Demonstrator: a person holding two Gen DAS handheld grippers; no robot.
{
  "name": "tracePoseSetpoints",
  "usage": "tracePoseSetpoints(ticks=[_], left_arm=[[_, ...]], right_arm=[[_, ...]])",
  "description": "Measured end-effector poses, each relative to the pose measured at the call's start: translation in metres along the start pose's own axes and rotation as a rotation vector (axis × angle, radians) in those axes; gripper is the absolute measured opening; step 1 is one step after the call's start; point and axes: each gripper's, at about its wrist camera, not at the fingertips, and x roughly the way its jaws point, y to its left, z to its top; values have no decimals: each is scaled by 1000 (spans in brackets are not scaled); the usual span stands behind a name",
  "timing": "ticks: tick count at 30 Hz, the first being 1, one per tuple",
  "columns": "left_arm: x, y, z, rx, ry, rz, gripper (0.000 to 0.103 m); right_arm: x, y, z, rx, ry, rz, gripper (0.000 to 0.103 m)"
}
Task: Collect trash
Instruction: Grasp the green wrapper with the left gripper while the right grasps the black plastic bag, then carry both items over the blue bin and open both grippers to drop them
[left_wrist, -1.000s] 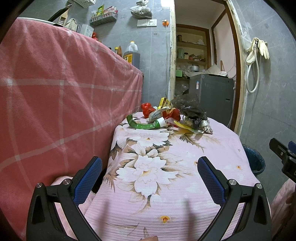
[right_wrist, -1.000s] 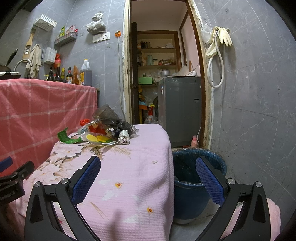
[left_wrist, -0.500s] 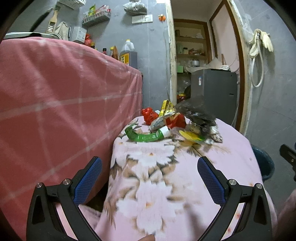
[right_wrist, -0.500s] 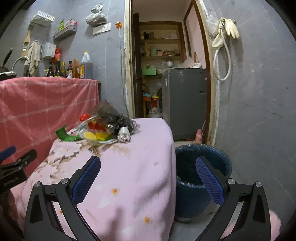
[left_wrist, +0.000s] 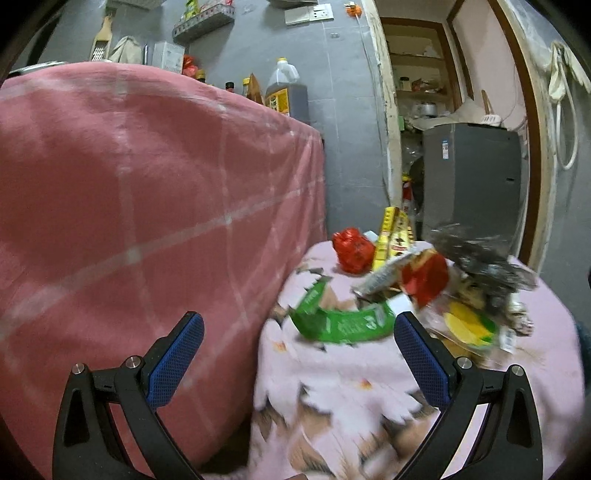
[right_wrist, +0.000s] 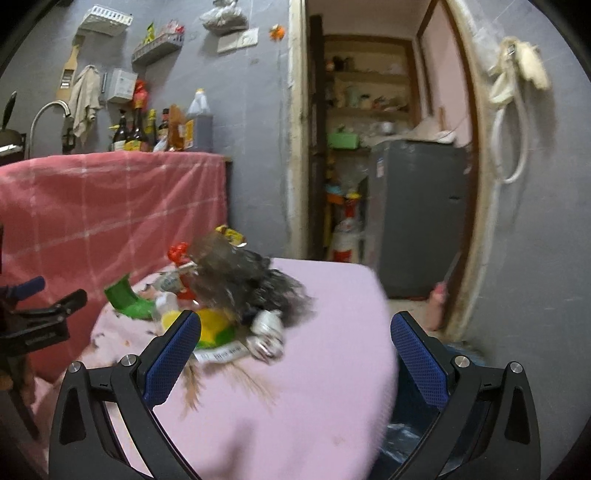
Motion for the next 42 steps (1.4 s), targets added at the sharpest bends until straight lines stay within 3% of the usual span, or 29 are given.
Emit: tracePoseSetpoints(ticks=[3, 6, 9, 12, 16, 21, 23, 27, 29, 31, 42], left_arm=[[22, 2, 2, 23, 44, -7, 101], [49, 9, 3, 0, 147, -32, 99], [67, 18, 5, -39, 202, -54, 88], [80, 23, 6, -48, 240, -75, 79], [94, 26, 5, -63, 301, -121, 63], [104, 29, 3, -83, 377, -182, 35], [106, 29, 2, -84, 384, -203, 12], [101, 28, 9, -88, 326, -207, 3], [96, 25, 12, -81, 289, -204, 2], [91, 18, 16, -59, 255, -195, 1], [43, -3, 46, -65, 36, -169, 1]], right_arm=[[32, 7, 14, -5, 35, 48, 103], [63, 12, 24, -16, 77, 111, 103], [93, 12, 28, 7, 141, 191, 103], [118, 12, 28, 8, 193, 182, 103], [134, 10, 23, 13, 230, 155, 93], [151, 5, 20, 52, 283, 162, 79], [155, 1, 17, 88, 303, 186, 64], [155, -5, 12, 139, 307, 232, 38], [152, -8, 12, 157, 296, 243, 18], [149, -11, 12, 183, 288, 262, 11], [94, -24, 28, 175, 95, 244, 6]])
